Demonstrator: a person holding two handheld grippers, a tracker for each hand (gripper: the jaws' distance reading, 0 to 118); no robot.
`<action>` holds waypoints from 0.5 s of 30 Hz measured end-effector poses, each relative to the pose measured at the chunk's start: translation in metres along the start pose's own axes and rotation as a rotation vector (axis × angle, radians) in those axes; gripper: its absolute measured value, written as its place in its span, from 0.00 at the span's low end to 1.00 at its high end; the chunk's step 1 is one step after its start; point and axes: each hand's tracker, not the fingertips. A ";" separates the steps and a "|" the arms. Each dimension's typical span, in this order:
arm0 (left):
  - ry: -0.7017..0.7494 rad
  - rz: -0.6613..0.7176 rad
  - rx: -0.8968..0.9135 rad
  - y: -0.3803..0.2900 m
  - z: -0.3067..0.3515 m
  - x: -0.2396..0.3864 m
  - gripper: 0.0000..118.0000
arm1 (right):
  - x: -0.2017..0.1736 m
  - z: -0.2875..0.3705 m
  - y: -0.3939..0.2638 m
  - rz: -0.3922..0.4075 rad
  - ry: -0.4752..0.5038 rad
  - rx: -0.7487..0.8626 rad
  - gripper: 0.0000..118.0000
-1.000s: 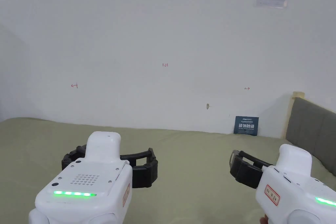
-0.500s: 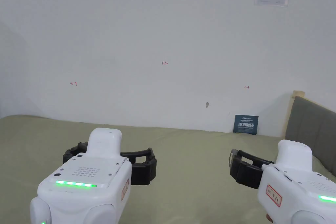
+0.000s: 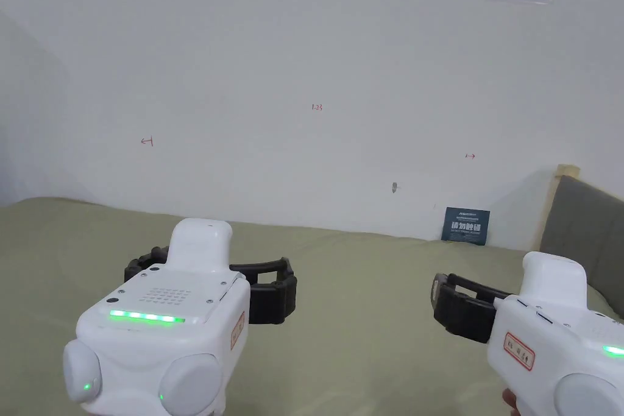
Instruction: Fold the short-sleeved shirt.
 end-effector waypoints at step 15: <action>-0.002 0.006 0.001 0.003 -0.002 -0.003 1.00 | 0.000 -0.004 0.002 0.016 -0.069 -0.010 0.94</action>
